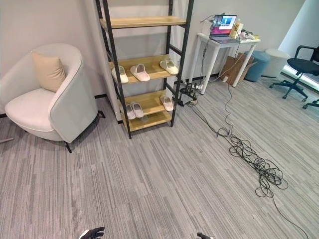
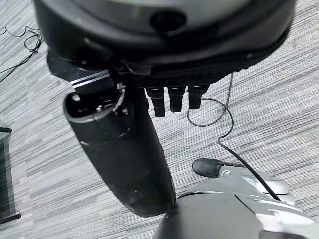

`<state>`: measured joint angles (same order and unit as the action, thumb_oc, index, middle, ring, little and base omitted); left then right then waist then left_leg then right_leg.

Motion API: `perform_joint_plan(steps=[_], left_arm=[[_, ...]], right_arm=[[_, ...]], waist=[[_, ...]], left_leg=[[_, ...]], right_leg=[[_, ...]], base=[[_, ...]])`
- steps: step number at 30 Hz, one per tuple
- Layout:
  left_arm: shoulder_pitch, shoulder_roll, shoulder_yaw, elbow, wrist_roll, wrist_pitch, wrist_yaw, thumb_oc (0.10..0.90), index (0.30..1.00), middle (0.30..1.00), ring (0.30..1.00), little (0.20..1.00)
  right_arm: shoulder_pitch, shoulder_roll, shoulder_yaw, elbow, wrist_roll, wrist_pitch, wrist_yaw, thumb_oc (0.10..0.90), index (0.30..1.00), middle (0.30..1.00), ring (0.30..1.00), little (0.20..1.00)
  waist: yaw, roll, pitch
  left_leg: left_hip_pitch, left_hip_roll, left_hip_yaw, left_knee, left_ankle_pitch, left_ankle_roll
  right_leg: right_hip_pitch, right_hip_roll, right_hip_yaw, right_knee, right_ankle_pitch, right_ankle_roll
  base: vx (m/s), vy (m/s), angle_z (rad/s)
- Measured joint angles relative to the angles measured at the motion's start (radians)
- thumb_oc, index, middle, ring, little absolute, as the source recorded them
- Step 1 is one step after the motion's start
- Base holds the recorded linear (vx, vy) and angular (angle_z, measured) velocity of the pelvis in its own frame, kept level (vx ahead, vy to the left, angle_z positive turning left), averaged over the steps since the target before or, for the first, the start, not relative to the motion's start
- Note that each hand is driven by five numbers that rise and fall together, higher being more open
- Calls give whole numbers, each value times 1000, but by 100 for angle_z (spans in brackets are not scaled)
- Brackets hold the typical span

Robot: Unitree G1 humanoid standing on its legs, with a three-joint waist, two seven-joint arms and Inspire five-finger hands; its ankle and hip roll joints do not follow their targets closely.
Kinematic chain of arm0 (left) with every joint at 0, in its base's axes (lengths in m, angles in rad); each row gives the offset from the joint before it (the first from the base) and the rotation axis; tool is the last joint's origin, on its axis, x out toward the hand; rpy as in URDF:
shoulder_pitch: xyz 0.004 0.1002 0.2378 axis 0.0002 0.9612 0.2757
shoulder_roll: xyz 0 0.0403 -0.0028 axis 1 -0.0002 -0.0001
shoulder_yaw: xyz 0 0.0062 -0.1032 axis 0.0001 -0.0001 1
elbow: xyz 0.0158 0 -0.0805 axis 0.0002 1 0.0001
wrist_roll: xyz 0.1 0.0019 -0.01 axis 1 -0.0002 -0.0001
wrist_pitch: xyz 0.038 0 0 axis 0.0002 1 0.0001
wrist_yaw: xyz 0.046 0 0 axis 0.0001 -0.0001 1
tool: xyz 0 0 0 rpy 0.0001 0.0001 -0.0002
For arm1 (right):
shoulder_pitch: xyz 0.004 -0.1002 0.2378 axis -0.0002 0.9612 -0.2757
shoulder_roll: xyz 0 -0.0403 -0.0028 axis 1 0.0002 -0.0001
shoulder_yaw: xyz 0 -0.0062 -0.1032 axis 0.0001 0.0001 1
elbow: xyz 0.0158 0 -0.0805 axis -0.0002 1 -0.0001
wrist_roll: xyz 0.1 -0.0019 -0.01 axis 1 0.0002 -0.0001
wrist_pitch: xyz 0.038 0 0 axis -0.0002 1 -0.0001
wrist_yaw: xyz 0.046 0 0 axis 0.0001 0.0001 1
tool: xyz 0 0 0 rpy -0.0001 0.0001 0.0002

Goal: Arrange the slippers neatly on the shoe rack.

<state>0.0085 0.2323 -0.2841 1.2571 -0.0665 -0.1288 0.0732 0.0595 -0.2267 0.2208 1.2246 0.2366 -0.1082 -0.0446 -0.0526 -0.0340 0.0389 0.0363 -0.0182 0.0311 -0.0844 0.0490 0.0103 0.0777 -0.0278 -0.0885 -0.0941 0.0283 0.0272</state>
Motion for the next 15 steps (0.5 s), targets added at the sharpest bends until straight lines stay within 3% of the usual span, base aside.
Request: perform_joint_plan(steps=[12, 14, 15], left_arm=[[-24, -2, -36, 0, -4, 0, 0, 800, 900, 900, 900, 900], [-48, -9, -61, 0, -4, 0, 0, 800, 900, 900, 900, 900], [-83, -13, -67, 0, -5, -1, 1, 800, 900, 900, 900, 900]], right_arm=[[-8, -2, -1, 7, 4, 0, 0, 800, 900, 900, 900, 900], [-19, 2, -1, 28, 19, -2, 0, 800, 900, 900, 900, 900], [-33, 3, -1, 48, 22, -1, -1, 800, 900, 900, 900, 900]], waist=[[-3, 10, 1], [1, 4, 11], [6, -4, 34]], left_leg=[[-32, 24, 20, 32, -5, -18], [-71, 29, 16, 103, -20, -43], [-121, 29, 14, 195, -22, -54]], right_leg=[[-25, 25, 24, 7, -1, -16], [-31, 27, 22, 1, -8, -30], [-31, 25, 22, 0, -8, -43]], base=[[6, -73, -6], [79, -64, 9], [152, -42, 11]])
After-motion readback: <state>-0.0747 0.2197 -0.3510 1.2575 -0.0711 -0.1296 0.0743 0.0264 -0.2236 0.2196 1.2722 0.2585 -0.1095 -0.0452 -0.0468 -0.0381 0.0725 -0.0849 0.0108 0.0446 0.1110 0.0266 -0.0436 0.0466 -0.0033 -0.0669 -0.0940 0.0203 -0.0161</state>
